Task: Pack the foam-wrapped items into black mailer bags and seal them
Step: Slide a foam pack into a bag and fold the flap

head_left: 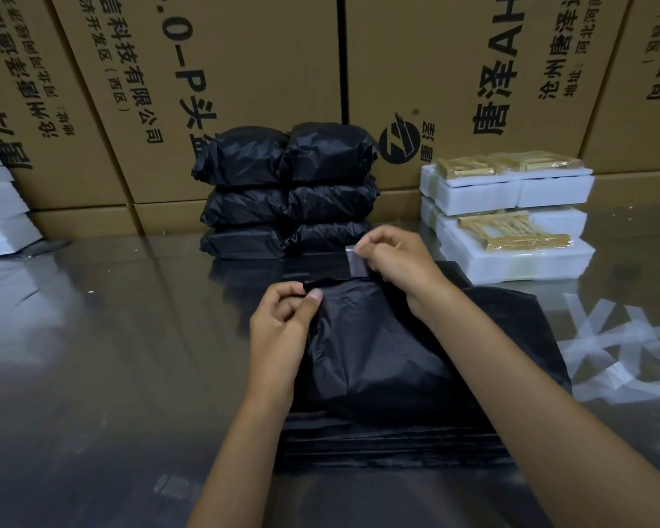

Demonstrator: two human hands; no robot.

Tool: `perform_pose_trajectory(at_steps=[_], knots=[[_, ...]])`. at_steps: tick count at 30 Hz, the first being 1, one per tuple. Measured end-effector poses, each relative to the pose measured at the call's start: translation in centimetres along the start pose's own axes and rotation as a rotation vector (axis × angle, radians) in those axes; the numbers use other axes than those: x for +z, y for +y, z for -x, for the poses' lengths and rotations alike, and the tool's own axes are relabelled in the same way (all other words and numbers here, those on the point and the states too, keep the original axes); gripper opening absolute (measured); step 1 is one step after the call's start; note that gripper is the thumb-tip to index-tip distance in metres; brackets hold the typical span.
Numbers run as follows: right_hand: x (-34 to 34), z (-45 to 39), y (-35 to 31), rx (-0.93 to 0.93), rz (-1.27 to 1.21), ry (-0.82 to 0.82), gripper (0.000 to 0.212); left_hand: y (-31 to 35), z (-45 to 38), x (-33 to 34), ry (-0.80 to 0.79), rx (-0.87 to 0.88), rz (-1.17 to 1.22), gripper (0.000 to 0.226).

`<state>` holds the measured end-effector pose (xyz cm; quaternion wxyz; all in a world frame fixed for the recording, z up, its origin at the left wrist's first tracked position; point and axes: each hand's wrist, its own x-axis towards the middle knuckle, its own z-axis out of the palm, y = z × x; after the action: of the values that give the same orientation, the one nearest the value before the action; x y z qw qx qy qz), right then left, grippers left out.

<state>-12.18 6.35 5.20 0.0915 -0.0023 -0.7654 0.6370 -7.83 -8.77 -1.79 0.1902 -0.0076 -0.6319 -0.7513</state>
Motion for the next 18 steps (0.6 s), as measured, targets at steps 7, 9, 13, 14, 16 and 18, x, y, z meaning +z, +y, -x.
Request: perform_pose_trajectory(at_steps=[7, 9, 13, 14, 16, 18], knots=[[-3.1, -1.2, -0.7, -0.002, -0.122, 0.049, 0.013, -1.5, 0.1, 0.1, 0.140, 0.122, -0.430, 0.024], [-4.7, -1.4, -0.3, -0.124, 0.031, 0.107, 0.010, -2.0, 0.6, 0.2, 0.111, 0.075, -0.736, 0.025], [-8.7, -1.0, 1.2, -0.368, 0.474, 0.227, 0.009, -2.9, 1.7, 1.8, -0.025, 0.115, -1.217, 0.025], [-9.9, -0.7, 1.7, -0.415, 0.565, 0.255, 0.009, -3.1, 1.8, 2.2, -0.051, 0.141, -1.258, 0.025], [-12.5, -0.1, 3.0, -0.477, 0.734, 0.297, 0.009, -3.2, 1.8, 2.3, -0.062, 0.127, -1.275, 0.030], [-15.0, 0.7, 4.7, -0.468, 0.910, 0.338, 0.003, -3.0, 1.6, 1.8, -0.050, 0.057, -1.186, 0.034]])
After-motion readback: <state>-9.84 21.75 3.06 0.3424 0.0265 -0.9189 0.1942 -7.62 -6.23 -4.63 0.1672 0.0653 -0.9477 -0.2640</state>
